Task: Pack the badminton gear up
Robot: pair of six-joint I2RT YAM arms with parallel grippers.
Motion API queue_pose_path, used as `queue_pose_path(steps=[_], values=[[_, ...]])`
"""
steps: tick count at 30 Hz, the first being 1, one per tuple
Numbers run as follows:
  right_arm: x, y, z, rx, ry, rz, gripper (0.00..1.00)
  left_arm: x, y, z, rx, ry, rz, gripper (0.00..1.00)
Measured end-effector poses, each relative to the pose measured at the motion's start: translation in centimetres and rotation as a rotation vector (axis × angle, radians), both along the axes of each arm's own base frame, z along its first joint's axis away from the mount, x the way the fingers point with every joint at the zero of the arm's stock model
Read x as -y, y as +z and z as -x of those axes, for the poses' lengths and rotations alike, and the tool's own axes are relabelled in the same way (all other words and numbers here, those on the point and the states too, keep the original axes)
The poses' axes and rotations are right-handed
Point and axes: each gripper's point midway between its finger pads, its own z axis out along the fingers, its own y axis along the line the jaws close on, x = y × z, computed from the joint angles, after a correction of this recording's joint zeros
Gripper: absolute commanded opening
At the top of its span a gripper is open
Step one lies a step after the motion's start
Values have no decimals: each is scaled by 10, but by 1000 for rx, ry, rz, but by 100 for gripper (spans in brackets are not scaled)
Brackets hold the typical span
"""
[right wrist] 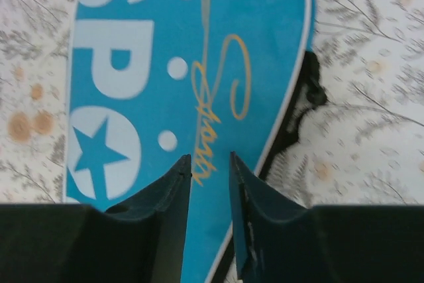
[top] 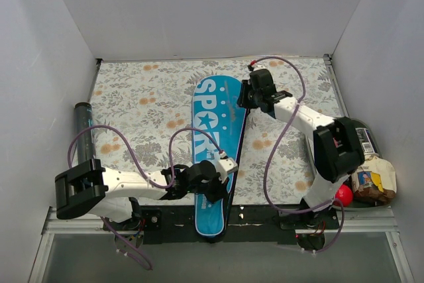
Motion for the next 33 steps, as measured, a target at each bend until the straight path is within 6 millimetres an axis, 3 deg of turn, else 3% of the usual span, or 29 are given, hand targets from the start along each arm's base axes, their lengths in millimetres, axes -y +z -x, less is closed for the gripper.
queue_pose_path(steps=[5,10,13,17,24,27,33], values=[[-41,-12,-32,-4,100,-61,5,-2,-2,3,2,-4,-12,0],[-67,-36,-57,-34,142,-73,1,-3,-3,6,-1,-11,-22,0],[-71,-54,-64,-59,139,-61,1,-4,-4,6,0,-9,-24,0],[-63,-82,-63,-112,96,-27,1,-5,-3,5,1,0,-25,0],[-48,-83,-63,-123,1,-18,1,-10,-14,-1,-12,71,-77,0],[-25,-84,-54,-144,-69,23,1,-9,-26,-5,-45,115,-142,0],[17,-84,-33,-168,-185,77,1,-1,-27,-23,-141,200,-143,0]])
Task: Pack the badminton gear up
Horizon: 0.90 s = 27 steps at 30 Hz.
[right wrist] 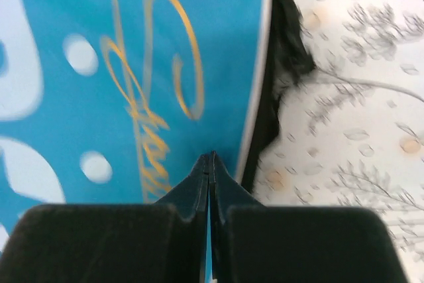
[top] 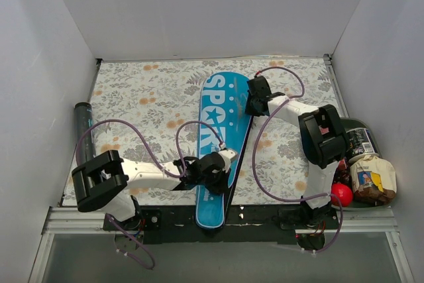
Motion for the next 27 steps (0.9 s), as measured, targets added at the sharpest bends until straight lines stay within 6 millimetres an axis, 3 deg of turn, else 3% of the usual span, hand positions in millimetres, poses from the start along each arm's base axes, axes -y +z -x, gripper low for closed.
queue_pose_path(steps=[4,7,10,12,15,17,23,27], values=[[24,-11,28,-49,-43,34,1,-3,0,-30,-26,97,13,0],[36,-12,34,-52,-69,50,1,-11,0,-48,-33,161,7,0],[43,-13,39,-48,-87,43,1,-17,0,-57,-40,196,-4,0],[46,-12,42,-51,-94,41,1,-19,1,-59,-39,208,-9,8],[48,-12,45,-57,-96,42,1,-27,3,-63,-27,244,-26,11],[48,-11,47,-58,-98,39,1,-35,4,-69,-23,280,-40,17],[56,-13,71,-74,-103,33,1,-71,9,-101,-13,450,-62,18],[62,-15,87,-83,-112,16,1,-85,9,-117,-10,516,-66,17]])
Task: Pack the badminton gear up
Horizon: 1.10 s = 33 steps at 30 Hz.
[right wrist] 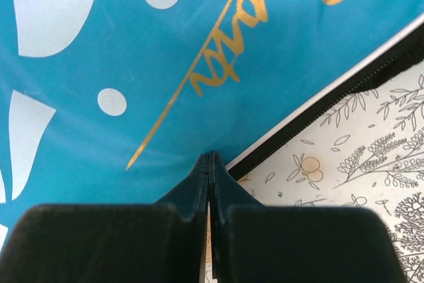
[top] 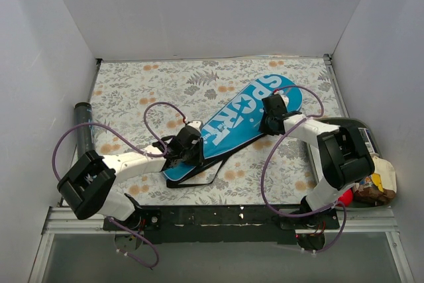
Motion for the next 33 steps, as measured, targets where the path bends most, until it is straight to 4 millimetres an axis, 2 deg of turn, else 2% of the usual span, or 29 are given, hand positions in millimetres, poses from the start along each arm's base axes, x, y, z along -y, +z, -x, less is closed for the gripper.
queue_pose_path(steps=[3,7,10,12,13,17,18,21,24,27,33], values=[[1,1,6,-3,4,-5,1,-3,0,-4,0,15,-1,17],[2,4,10,-9,16,-5,1,-1,1,1,-18,-9,8,16],[5,12,16,-18,29,9,1,5,13,7,-27,-47,50,21],[8,23,20,-17,40,24,3,10,32,11,-7,-72,102,23],[10,31,20,-11,46,33,4,15,48,12,18,-85,143,23],[18,64,14,62,36,64,25,31,107,5,125,-119,272,24],[21,70,14,77,31,73,26,35,121,1,152,-127,298,24],[30,79,13,99,12,100,27,47,140,-7,191,-146,341,24],[42,79,6,89,-15,124,27,55,131,-11,178,-157,337,24],[58,77,-12,71,-67,144,26,64,107,-17,143,-169,307,24],[97,77,-56,65,-187,166,19,77,51,-30,77,-175,241,22]])
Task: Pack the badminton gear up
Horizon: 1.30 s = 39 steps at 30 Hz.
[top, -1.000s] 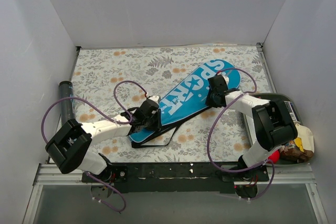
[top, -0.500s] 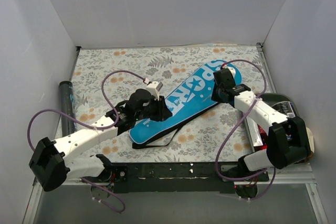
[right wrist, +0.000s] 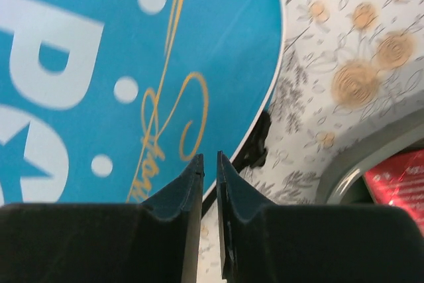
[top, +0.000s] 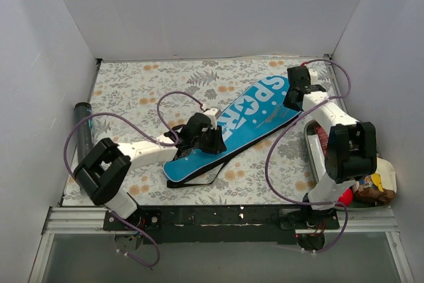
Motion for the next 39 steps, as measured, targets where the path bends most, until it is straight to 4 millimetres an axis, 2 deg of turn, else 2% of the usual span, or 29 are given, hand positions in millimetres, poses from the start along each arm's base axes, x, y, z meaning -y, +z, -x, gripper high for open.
queue_pose_path(steps=[5,7,12,15,18,23,27,29,32,34,35,37,39], values=[[36,-3,-31,14,-106,36,11,8,-30,-9,-26,3,-32,18],[49,-8,-37,9,-148,42,3,12,-39,-13,-32,6,-41,16],[80,-26,-53,-17,-249,51,1,10,-54,-22,-54,39,-51,12],[99,-36,-59,-25,-302,49,1,-2,-56,-31,-72,89,-27,12],[114,-37,-64,-23,-344,50,1,-25,-57,-40,-89,163,-3,11],[123,-31,-92,18,-360,41,1,-66,-56,-53,-97,293,8,11],[110,-41,-115,-3,-320,-9,1,-87,-56,-47,-95,357,1,12],[100,-50,-120,-25,-292,-36,1,-96,-54,-40,-94,378,-5,12],[80,-67,-102,-82,-243,-66,1,-110,-49,-31,-79,419,-17,14],[67,-75,-79,-107,-212,-66,1,-119,-42,-29,-60,451,-12,14],[57,-77,-61,-119,-190,-77,1,-124,-37,-28,-44,467,-5,15],[40,-71,-29,-130,-150,-90,1,-130,-25,-27,-13,493,18,15],[24,-54,0,-102,-104,-92,1,-133,-10,-29,21,509,46,15]])
